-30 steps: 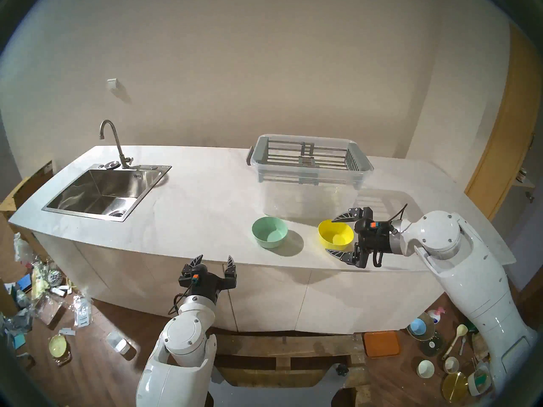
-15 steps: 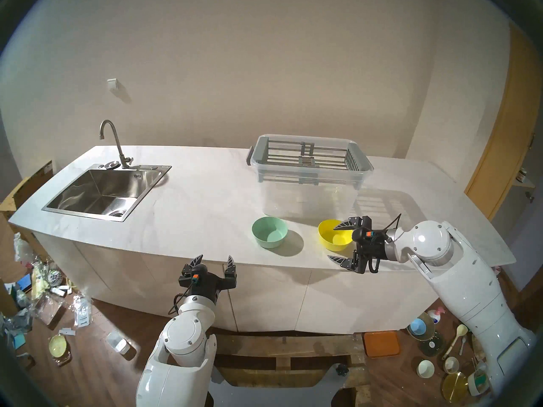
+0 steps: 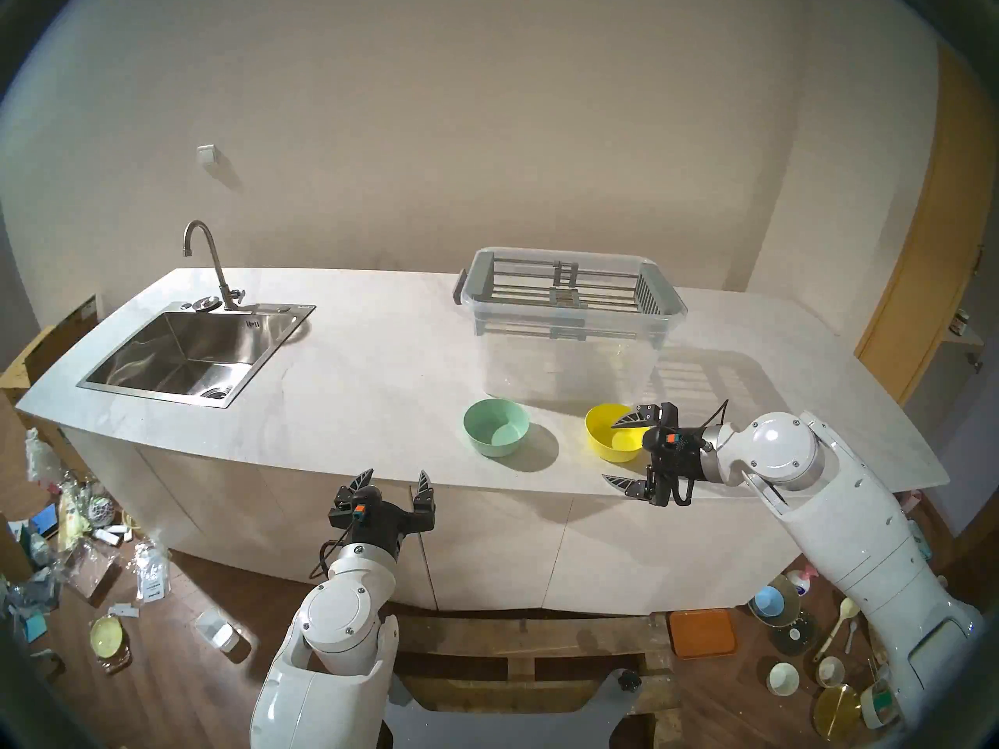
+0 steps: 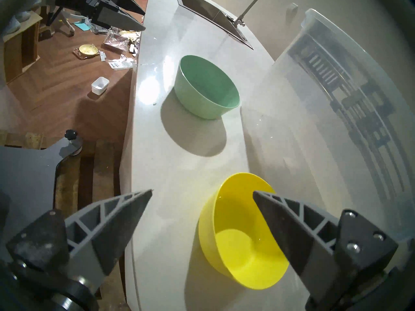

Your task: Place the plate or bowl neatly into the plate slot of the drying rack

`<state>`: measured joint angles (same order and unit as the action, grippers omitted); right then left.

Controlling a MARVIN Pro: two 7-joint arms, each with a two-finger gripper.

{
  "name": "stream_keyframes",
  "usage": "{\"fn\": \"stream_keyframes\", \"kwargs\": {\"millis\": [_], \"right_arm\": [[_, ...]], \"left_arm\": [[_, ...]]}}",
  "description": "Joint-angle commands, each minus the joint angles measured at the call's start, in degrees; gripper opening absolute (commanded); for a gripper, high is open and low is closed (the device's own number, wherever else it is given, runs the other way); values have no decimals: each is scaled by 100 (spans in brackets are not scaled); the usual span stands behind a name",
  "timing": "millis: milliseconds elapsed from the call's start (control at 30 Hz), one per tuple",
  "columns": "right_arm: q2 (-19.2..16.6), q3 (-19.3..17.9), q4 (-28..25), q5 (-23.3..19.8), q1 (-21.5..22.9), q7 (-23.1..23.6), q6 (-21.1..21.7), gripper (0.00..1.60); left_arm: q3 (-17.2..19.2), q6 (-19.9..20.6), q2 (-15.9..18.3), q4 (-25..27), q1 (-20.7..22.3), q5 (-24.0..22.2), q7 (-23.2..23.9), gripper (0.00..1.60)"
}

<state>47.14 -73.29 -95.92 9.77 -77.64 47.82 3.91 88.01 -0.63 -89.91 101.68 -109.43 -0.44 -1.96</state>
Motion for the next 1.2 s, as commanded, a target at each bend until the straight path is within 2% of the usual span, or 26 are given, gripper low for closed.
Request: {"fn": "stream_keyframes", "kwargs": {"millis": [0,367,767,1167], "right_arm": [[97,55,135,87,327,-5,-113,160],[29,272,344,340,578,114,-294,160],[7,373,437,495,706,250,-289,160],[103,620,680,790,1104,596,-111,160]], "left_arm": [[-15,-31,3,159,27,-11,27,160],[-15,-32,3,157,28,-11,26,160],[-15,-31,4,159,27,-12,27,160],[-15,-31,4,158,27,-12,27,160]]}}
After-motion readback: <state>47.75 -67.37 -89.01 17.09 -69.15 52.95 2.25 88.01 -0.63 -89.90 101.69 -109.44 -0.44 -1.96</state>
